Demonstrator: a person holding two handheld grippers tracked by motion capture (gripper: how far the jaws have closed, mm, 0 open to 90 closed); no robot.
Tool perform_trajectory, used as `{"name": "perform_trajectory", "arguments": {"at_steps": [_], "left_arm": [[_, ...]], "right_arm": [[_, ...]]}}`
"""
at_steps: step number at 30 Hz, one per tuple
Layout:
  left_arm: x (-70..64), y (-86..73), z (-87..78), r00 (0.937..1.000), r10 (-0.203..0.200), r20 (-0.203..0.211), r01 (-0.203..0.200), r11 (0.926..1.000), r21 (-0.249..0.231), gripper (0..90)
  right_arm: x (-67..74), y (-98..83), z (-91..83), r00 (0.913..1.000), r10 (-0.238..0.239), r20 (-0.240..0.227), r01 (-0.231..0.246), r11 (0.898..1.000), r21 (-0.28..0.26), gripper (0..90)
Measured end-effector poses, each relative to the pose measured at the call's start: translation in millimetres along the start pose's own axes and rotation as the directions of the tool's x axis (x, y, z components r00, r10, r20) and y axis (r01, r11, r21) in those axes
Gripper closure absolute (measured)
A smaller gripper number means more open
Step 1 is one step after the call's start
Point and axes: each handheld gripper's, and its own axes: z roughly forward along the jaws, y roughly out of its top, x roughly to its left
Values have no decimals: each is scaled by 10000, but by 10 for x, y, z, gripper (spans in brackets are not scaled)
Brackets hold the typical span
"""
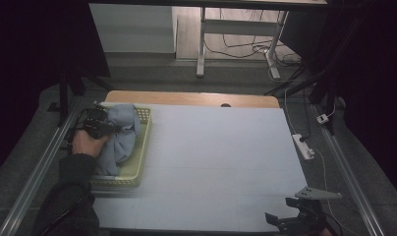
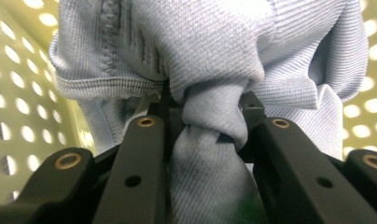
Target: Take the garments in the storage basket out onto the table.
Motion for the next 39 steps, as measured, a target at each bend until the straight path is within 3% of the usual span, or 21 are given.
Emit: {"name": "perform_trajectory", "arguments": {"at_steps": [8,18,39], "left_arm": [[-18,10,-246,9992,256,293,-226,9949,-980,712],[-133,66,-505,9958,751,519,-632,9774,-2018,709],[-428,192,-894,9844,1563,806,-1265,9478,-2929,708]], "right_arm": [[0,-1,-4,10000,-18,-15,18,10000,-48,2],[0,-4,-9,10000,-9,-46,8,10000,-93,2],[-1,-4,-13,10000,2,-60,-3,9999,-108,2]]}}
